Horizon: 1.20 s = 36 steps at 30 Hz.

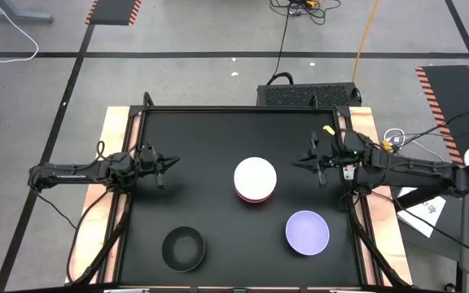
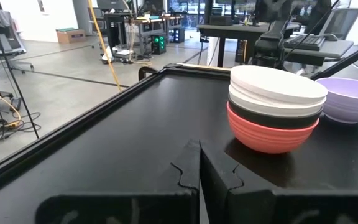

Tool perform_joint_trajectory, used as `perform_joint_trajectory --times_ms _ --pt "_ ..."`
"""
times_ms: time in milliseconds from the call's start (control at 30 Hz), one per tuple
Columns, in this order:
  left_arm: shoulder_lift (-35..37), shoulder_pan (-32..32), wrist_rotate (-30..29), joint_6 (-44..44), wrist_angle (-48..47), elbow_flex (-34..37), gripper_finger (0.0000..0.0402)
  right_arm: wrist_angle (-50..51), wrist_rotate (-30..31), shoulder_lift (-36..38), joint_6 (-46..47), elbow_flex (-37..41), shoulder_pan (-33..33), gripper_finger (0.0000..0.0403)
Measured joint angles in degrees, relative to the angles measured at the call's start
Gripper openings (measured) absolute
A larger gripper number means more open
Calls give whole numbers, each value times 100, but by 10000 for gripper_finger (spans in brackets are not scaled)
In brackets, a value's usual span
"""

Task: Nest bowls inside each other
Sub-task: Stack the black bowl on top of the white bowl

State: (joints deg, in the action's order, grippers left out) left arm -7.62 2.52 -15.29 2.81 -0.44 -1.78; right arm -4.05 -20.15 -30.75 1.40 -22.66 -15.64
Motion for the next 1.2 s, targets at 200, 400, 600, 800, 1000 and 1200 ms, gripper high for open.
perform_joint_trajectory --times_ms 200,400,600,800,1000,1200 --pt "0 0 4 9 -2 0 5 -1123 826 497 312 957 -11 0" --pt "0 0 4 -79 -5 0 5 -1506 842 639 596 1467 -2 0" --pt "0 2 9 -168 -5 0 5 -1967 796 786 546 1910 -1 0" --pt "0 2 23 -140 -9 0 5 -2192 657 843 523 2153 0 0" --pt "-122 2 26 -136 -14 0 5 -2153 644 844 457 2160 0 0" --pt "-267 0 30 -168 -14 0 5 -1972 644 836 457 2168 0 0"
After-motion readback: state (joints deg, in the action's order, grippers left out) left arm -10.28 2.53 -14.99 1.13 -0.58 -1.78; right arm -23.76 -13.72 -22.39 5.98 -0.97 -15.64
